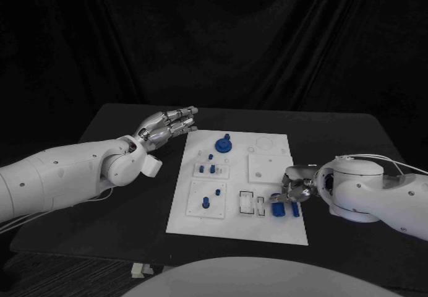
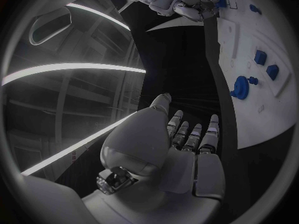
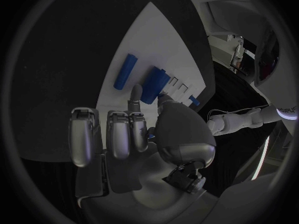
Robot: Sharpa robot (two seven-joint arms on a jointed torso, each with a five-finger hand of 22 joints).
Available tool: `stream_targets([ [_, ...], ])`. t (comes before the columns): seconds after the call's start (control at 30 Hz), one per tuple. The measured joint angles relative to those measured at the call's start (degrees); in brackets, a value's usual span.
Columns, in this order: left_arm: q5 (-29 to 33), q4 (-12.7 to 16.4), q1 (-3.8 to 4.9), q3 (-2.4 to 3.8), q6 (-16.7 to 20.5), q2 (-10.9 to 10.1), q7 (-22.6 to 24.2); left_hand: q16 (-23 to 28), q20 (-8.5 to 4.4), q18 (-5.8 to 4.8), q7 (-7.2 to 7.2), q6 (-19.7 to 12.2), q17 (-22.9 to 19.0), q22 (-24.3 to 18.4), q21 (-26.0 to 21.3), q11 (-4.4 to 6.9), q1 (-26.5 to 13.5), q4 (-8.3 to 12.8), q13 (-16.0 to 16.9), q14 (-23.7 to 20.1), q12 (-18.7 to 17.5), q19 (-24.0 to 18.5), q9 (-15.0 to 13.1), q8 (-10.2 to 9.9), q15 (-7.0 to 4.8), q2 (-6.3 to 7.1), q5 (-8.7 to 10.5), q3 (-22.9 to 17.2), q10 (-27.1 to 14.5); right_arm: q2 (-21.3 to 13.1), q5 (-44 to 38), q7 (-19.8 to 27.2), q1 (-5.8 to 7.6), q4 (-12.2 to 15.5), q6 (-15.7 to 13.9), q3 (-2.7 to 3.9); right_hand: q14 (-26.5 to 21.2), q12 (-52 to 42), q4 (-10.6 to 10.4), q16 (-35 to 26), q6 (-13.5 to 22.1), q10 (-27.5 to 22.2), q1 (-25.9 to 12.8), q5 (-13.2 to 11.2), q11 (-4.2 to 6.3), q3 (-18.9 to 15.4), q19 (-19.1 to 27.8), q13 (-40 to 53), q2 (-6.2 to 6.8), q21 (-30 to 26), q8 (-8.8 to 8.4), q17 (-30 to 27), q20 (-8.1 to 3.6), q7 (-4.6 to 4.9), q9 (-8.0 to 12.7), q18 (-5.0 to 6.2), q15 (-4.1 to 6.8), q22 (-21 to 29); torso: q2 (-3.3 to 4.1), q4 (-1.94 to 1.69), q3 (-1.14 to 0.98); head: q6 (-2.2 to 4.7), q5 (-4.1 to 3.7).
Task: Assemble the parts on the task board
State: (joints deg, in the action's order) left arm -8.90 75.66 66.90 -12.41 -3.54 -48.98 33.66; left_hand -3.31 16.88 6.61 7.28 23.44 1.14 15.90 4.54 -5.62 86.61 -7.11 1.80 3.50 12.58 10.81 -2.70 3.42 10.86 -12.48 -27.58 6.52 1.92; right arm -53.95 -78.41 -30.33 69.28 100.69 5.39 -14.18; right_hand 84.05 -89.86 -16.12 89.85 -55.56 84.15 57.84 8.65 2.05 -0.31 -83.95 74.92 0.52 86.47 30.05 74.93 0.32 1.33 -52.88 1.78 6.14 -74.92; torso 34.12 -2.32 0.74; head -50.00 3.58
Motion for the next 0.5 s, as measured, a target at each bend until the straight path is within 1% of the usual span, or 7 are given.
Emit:
stream_targets([
  [0.1, 0.0, 0.0, -0.01, -0.01, -0.1, 0.0, 0.0, 0.0, 0.00, 0.00, 0.00, 0.0, 0.0, 0.0, 0.0, 0.00, 0.0, 0.0, 0.0, 0.0, 0.0, 0.0, 0.0, 0.0, 0.00, 0.00, -0.22, 0.0, 0.0, 0.2, 0.0, -0.5, -0.35, -0.2, 0.4, 0.00, 0.0, 0.0, 0.0, 0.0, 0.3, 0.0, 0.0, 0.5, 0.00, 0.0, 0.0, 0.0, -0.04, -0.5, -0.40, 0.0, 0.00, 0.08, -0.2, 0.00, 0.00, 0.0, 0.01, -0.04, 0.00, 0.00, 0.01],
  [0.13, 0.0, 0.0, -0.01, -0.01, -0.1, 0.0, -0.1, 0.0, 0.00, 0.00, 0.00, 0.0, 0.0, 0.0, 0.0, 0.00, 0.0, 0.0, 0.0, 0.0, 0.0, 0.0, 0.0, 0.0, 0.00, 0.00, -0.22, 0.0, 0.0, 0.3, 0.0, -0.6, -0.42, -0.2, 0.5, 0.00, 0.0, 0.0, 0.0, 0.0, 0.4, 0.0, 0.3, 0.6, 0.00, 0.0, 0.0, 0.0, -0.28, -0.5, -0.52, 0.0, 0.00, 0.01, -0.2, 0.01, 0.00, 0.0, 0.01, -0.04, 0.00, 0.00, 0.01],
  [0.17, 0.0, 0.0, -0.02, -0.01, -0.1, 0.0, -0.1, 0.0, 0.00, 0.00, 0.00, 0.0, 0.0, 0.0, 0.0, 0.00, 0.0, 0.0, 0.0, 0.0, 0.0, 0.0, 0.0, 0.0, 0.00, 0.00, -0.22, 0.0, 0.0, 0.3, 0.0, -0.7, -0.50, -0.3, 0.5, 0.00, 0.0, 0.0, 0.0, 0.0, 0.4, 0.0, 0.6, 0.6, 0.00, 0.0, 0.0, 0.0, -0.02, -0.5, -0.55, 0.0, 0.00, 0.00, -0.2, 0.01, 0.00, 0.0, 0.01, -0.05, 0.00, 0.00, -0.02],
  [0.3, 0.0, 0.0, -0.02, -0.01, -0.1, 0.0, -0.1, 0.0, 0.00, 0.00, 0.00, 0.0, 0.0, 0.0, 0.0, 0.00, 0.0, 0.0, 0.0, 0.0, 0.0, 0.0, 0.0, 0.0, 0.00, 0.00, -0.22, 0.0, 0.0, 0.7, 0.0, -0.9, -0.76, -0.5, 0.5, 0.08, 0.0, 0.0, 0.5, 0.0, 0.4, 0.0, 1.9, 1.2, 0.00, 0.5, 0.0, 0.0, 0.08, -0.6, -1.29, 0.0, 0.00, 0.01, -0.5, 0.01, 0.00, 0.0, 0.04, -0.04, -0.01, 0.00, -0.19],
  [0.37, 0.0, 0.0, -0.03, -0.01, -0.2, 0.0, -0.1, 0.0, 0.00, 0.00, 0.00, 0.0, 0.0, 0.0, 0.0, 0.00, 0.0, 0.0, 0.0, 0.0, -0.2, 0.0, 0.0, 0.0, 0.00, 0.00, -0.22, 0.0, 0.0, 0.8, 0.1, -0.9, -0.77, -0.5, 0.3, 0.11, 0.0, 0.0, 0.6, 0.0, 0.4, 0.0, 2.7, 2.2, 0.00, 0.6, 0.0, 0.0, 0.24, -0.8, -1.88, 0.0, 0.00, 0.03, -0.7, 0.01, 0.00, 0.0, 0.04, -0.04, -0.01, 0.00, -0.25],
  [0.4, 0.0, 0.0, -0.04, -0.01, -0.2, 0.0, -0.2, 0.0, 0.00, 0.00, 0.00, 0.0, 0.0, -0.1, 0.0, 0.00, 0.0, 0.0, 0.0, 0.0, -0.2, 0.0, 0.0, 0.0, 0.00, 0.00, -0.22, 0.0, 0.0, 0.9, 0.1, -0.9, -0.79, -0.5, 0.2, 0.12, 0.0, 0.0, 0.9, 0.0, 0.5, 0.0, 3.5, 3.4, -0.01, 0.9, 0.0, 0.0, 0.28, -1.3, -2.15, 0.0, 0.00, 0.24, -0.7, 0.01, -0.01, 0.0, 0.03, -0.04, -0.01, 0.00, -0.27],
  [0.5, 0.0, 0.0, -0.05, -0.01, -0.2, 0.0, -0.2, 0.0, 0.00, 0.00, 0.00, 0.0, 0.0, -0.1, 0.0, 0.00, 0.0, 0.0, 0.0, 0.0, -0.2, 0.0, 0.0, 0.0, 0.00, 0.00, -0.22, 0.0, 0.0, 0.9, 0.3, -0.9, -0.83, -0.4, -0.6, 0.15, 0.0, 0.0, 1.7, -0.3, 0.8, 0.0, 5.3, 8.6, -0.01, 1.5, 0.0, 0.0, 0.62, -5.4, -3.73, 0.0, 0.00, 0.62, -0.7, 0.01, -0.02, 0.0, 0.02, -0.04, -0.03, 0.00, -0.24],
])
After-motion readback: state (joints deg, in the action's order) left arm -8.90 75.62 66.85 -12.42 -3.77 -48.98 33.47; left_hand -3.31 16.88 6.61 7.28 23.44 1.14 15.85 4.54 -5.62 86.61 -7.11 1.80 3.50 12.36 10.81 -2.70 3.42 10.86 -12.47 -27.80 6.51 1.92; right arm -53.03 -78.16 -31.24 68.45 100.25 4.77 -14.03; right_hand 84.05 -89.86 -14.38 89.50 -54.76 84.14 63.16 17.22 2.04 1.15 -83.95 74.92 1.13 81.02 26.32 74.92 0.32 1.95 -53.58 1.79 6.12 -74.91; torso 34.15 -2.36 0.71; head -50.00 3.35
